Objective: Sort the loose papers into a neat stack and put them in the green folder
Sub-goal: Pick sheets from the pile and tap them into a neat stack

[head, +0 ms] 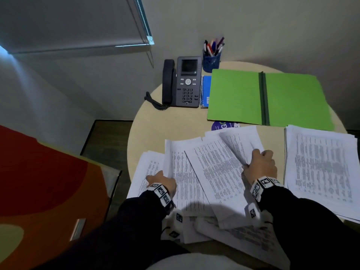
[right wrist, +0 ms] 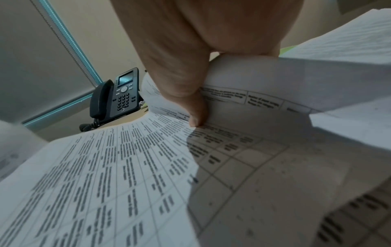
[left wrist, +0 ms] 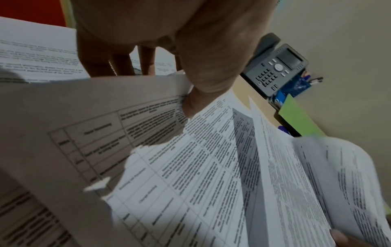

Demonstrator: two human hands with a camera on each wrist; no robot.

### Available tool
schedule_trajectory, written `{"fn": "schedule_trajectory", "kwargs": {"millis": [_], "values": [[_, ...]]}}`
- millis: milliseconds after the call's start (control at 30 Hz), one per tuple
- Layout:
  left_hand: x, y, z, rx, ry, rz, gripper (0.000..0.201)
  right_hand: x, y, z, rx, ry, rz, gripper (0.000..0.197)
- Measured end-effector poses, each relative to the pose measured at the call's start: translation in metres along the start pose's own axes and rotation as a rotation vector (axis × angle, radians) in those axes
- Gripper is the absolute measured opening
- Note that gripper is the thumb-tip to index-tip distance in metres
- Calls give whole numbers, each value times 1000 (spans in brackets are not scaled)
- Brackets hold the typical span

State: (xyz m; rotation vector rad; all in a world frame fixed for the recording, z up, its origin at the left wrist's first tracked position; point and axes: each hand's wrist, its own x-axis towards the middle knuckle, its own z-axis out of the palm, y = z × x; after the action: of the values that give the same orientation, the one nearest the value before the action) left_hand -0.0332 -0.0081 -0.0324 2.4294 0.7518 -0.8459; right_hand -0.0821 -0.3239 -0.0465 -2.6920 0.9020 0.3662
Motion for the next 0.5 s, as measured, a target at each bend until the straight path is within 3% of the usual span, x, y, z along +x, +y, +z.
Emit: {"fn": "schedule_trajectory", "kwargs": {"millis": [167,233,333,433,500], "values": [[-7,-3,1,-101,-52,32,61,3,-2,-1,162,44,3,53],[-12,-7,3,-160,38,98,50,2,0,-1,252,68,7,63],[-16,-8,-11,-274,178,152,56,5,6,-12,371,21,105,74],[-2,-11,-47,-425,206,156,55,8,27,-31,317,-120,169,29],[12,-17,-77,-332,196,164,41,7,43,-40,413,-177,178,20]]}}
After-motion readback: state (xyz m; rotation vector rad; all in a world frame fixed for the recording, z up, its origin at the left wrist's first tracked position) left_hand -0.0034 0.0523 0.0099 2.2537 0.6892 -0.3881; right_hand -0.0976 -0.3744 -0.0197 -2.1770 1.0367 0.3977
